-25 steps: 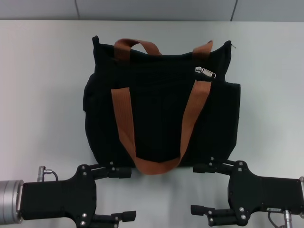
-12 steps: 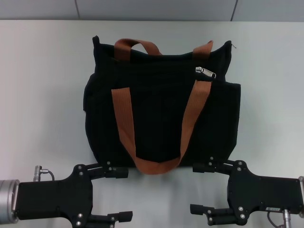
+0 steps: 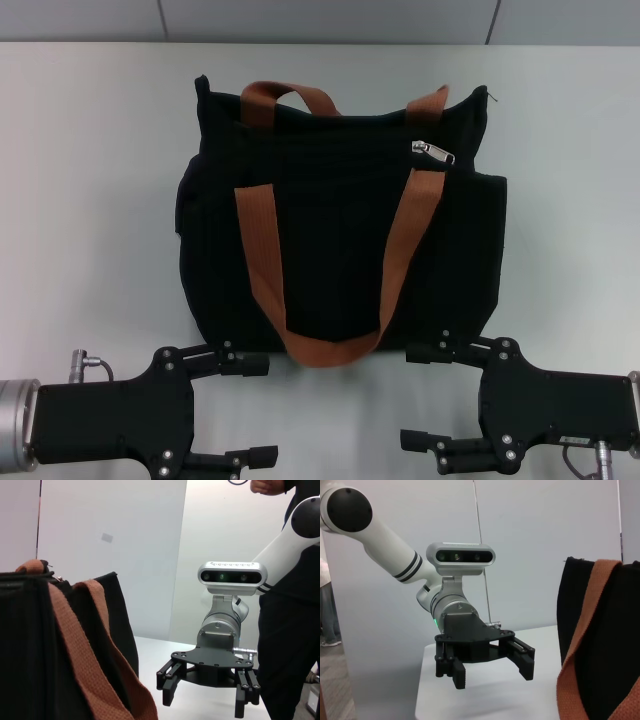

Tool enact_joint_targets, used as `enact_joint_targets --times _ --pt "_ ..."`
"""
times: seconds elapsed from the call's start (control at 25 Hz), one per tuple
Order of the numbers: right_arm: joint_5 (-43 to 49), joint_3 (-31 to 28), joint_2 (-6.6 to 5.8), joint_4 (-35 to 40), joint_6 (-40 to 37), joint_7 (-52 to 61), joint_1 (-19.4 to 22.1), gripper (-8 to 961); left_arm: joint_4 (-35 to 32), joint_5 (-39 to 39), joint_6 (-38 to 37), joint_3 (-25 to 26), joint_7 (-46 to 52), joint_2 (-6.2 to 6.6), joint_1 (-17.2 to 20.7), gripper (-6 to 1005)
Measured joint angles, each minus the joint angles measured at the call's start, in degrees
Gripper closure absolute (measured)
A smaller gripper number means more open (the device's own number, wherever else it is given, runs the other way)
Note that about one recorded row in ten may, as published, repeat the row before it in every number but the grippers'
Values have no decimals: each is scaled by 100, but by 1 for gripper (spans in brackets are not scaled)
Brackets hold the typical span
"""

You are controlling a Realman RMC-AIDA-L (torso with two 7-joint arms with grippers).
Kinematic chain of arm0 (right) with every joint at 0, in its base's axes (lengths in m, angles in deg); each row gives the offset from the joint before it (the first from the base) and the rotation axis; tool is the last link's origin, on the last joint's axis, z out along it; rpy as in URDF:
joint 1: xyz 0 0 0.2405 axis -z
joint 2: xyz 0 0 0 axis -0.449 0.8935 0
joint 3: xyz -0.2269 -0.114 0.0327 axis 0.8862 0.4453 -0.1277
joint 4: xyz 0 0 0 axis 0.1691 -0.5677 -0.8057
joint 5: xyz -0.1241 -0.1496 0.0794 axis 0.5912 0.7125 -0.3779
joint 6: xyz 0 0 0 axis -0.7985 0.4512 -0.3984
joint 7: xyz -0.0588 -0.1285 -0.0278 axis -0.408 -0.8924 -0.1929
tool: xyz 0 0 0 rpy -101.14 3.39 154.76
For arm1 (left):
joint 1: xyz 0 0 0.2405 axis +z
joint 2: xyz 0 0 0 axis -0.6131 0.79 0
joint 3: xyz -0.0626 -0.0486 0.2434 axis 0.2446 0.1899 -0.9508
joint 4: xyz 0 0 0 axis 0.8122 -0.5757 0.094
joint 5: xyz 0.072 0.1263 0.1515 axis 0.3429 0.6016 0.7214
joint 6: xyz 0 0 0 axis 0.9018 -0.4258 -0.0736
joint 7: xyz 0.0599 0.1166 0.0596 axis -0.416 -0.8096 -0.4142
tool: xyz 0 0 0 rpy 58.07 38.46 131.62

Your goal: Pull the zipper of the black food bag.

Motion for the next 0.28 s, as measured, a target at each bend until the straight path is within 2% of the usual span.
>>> enact_joint_targets --times 0.28 --pt "0 0 0 0 0 0 0 135 0 0 0 -1 0 0 0 181"
